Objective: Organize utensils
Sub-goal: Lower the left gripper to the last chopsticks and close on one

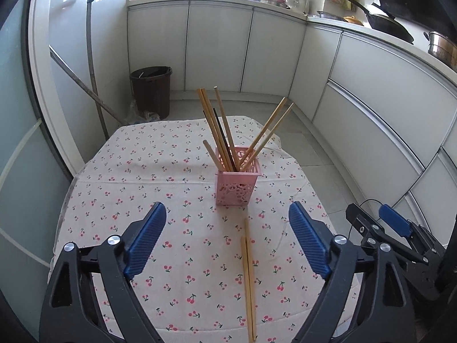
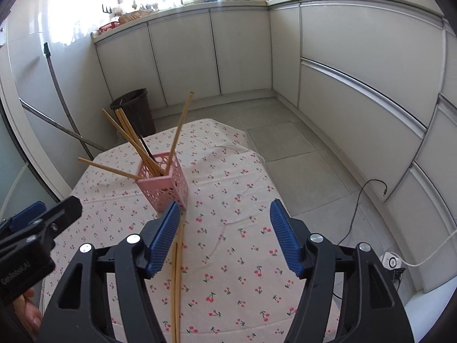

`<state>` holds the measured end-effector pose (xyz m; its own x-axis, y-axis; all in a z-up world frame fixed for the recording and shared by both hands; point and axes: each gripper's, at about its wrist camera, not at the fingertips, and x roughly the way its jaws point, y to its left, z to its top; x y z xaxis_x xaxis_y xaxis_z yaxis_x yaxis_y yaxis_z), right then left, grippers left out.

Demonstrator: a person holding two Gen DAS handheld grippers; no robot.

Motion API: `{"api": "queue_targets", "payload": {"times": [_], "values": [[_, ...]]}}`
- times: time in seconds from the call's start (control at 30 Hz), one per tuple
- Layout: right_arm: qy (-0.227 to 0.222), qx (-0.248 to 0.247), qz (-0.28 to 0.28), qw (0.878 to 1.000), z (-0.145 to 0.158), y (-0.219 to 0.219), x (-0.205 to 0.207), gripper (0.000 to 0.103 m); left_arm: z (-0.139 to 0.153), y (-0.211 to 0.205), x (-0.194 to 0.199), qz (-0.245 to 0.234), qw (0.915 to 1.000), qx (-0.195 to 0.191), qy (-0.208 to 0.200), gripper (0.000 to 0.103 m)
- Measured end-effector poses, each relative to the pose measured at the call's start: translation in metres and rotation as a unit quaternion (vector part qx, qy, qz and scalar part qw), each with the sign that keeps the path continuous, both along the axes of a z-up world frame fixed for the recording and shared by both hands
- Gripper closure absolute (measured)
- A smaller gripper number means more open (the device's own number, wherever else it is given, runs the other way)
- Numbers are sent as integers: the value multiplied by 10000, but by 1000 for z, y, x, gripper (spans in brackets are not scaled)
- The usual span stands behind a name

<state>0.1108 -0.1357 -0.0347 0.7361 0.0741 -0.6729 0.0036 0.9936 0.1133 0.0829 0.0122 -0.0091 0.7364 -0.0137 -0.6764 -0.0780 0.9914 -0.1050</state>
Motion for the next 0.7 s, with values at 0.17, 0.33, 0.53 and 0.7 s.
{"api": "queue_targets", "payload": {"times": [0.17,0.33,0.53,0.7], "values": [[208,123,-228,9994,-12,-16,-2,17,-8,-1,3,-10,9999,-17,157,7],[630,235,-381,9970,-29,-29,3,9,-31,-1,19,-124,9977,-44,665,7],[1422,690,-509,9861,-56,-46,13,9,-86,11,54,141,9818,-596,1797,7],[2011,1211,-522,9707,-77,-57,18,9,-120,7,74,333,9707,-630,2296,7]]}}
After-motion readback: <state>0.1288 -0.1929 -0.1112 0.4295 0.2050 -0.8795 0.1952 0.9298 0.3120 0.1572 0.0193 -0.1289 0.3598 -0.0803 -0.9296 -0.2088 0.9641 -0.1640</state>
